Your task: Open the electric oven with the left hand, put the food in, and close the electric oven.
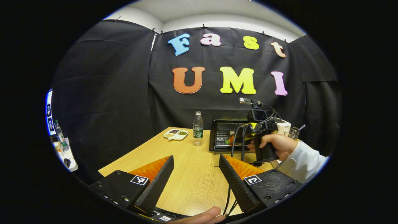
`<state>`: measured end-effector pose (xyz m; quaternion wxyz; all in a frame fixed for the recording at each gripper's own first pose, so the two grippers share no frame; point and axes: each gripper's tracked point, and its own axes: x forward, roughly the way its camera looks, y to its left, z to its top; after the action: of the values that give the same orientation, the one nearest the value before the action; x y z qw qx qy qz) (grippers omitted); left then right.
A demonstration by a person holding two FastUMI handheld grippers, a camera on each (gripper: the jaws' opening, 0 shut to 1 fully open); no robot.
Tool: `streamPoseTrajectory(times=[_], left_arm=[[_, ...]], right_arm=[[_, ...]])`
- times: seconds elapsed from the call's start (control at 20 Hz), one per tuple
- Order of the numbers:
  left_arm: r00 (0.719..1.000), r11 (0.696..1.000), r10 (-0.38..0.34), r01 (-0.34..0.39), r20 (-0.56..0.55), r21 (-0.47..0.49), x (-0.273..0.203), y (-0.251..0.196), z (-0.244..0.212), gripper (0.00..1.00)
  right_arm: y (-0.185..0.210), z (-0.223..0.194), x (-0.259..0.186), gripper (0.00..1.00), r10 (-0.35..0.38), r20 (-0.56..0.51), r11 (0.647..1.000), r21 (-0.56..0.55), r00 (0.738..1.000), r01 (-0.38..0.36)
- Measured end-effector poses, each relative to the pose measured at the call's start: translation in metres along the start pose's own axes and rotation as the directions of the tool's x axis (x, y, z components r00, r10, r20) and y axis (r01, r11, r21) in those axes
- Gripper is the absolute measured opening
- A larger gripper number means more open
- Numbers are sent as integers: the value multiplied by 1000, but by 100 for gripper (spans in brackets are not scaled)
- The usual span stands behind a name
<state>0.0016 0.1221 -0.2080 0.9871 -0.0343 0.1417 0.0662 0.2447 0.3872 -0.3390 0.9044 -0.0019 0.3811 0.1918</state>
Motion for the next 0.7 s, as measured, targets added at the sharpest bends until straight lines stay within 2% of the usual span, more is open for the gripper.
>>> streamPoseTrajectory(times=[0.2,0.35,0.55,0.7], left_arm=[[1000,1000,5,-5,-18,0,14,-1,-3,96],[1000,1000,-13,13,-28,-15,21,-7,-3,95],[999,1000,-26,27,-29,7,39,-16,-2,95],[998,998,-63,63,-31,1,54,-35,-4,94]], right_arm=[[-3,6,-61,100,73,99,997,33,992,-77],[-18,19,-118,100,73,212,995,45,975,-84],[-45,43,-197,100,13,411,998,57,911,-40],[-80,56,-251,100,-83,531,996,61,843,59]])
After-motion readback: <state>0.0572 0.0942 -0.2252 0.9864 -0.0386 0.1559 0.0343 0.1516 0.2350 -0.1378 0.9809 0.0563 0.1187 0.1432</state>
